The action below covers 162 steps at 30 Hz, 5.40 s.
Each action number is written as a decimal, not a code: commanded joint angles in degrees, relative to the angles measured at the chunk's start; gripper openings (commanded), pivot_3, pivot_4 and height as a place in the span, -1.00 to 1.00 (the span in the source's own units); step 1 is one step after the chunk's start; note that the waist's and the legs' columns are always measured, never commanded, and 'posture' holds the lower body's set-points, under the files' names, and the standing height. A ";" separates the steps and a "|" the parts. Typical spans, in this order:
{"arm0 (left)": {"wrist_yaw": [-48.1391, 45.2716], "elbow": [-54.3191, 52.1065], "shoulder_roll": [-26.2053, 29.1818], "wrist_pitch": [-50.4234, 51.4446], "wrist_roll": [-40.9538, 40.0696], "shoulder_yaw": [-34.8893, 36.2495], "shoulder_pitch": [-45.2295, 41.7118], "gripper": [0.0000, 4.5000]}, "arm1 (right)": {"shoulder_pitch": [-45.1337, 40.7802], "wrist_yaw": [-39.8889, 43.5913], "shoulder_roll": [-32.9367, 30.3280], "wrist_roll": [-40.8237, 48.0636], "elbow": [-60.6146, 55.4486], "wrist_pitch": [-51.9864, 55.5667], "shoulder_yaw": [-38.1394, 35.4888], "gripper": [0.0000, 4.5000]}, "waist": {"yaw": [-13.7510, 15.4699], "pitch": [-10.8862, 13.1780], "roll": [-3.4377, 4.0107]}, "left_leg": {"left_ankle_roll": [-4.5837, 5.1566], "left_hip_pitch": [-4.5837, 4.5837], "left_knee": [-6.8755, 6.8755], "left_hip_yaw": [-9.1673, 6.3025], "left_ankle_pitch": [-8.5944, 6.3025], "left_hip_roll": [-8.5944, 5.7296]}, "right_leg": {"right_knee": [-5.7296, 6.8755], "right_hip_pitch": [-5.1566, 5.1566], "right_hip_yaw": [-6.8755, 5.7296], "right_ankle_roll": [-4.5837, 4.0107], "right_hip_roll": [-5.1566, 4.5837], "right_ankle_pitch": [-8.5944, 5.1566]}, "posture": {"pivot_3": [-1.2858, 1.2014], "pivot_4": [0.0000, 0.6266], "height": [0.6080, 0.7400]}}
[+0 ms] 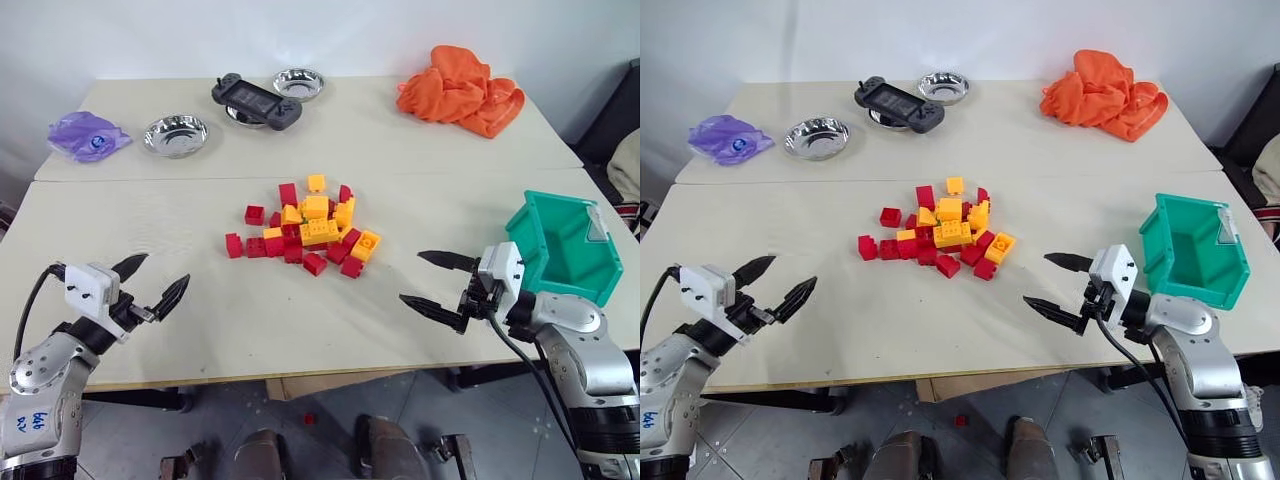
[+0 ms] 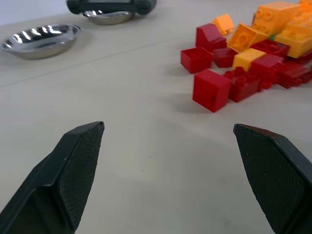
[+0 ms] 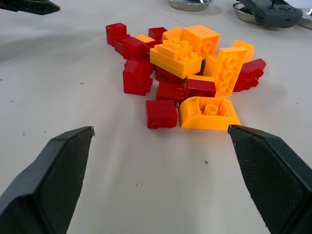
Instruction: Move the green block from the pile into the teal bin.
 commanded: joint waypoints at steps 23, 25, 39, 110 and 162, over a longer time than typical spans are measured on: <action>-16.12 -2.87 4.17 -6.12 1.50 -8.16 2.43 1.00 | -31.99 -19.36 27.55 -19.56 22.61 4.48 25.90 -0.98 | -1.71 0.08 0.14 | -0.10 0.00 0.01 0.07 -0.01 0.07 | 0.35 -0.20 -0.07 -0.18 0.01 -0.10 | 0.03 -0.52 1.00; -15.77 -2.84 3.57 -6.51 1.95 -8.91 2.12 1.00 | -35.63 -20.72 30.05 -22.27 29.21 2.93 26.90 -0.98 | -2.03 0.08 0.15 | -0.10 0.00 0.01 0.13 -0.01 0.07 | 0.34 -0.21 -0.09 -0.17 0.01 -0.10 | 0.03 -0.52 1.00; -12.80 -1.43 1.97 -6.61 2.08 -9.61 -2.08 1.00 | -52.99 -31.66 30.53 -25.70 60.18 -11.36 16.78 -0.98 | -3.83 0.13 0.22 | -0.14 0.01 -0.06 0.12 0.01 0.09 | 0.36 -0.22 -0.14 -0.17 0.01 -0.10 | 0.03 -0.52 1.00; -6.80 78.21 -17.27 -14.30 32.40 -37.83 -78.49 1.00 | 11.74 -15.83 0.04 8.40 -26.09 10.95 -10.91 0.98 | 1.36 0.23 0.08 | -0.07 -0.08 -0.33 -0.01 0.03 -0.07 | -0.45 0.02 -0.36 0.06 0.04 0.02 | 0.03 -0.52 1.00; -21.49 78.96 -43.09 -20.44 35.33 -35.99 -77.69 -0.19 | 46.10 -24.78 8.20 10.62 -42.22 10.42 -34.09 1.00 | 2.13 0.27 -0.02 | 0.08 -0.16 0.03 -0.20 -0.05 -0.07 | -0.47 0.16 -0.33 0.14 0.03 0.08 | 0.03 -0.52 1.00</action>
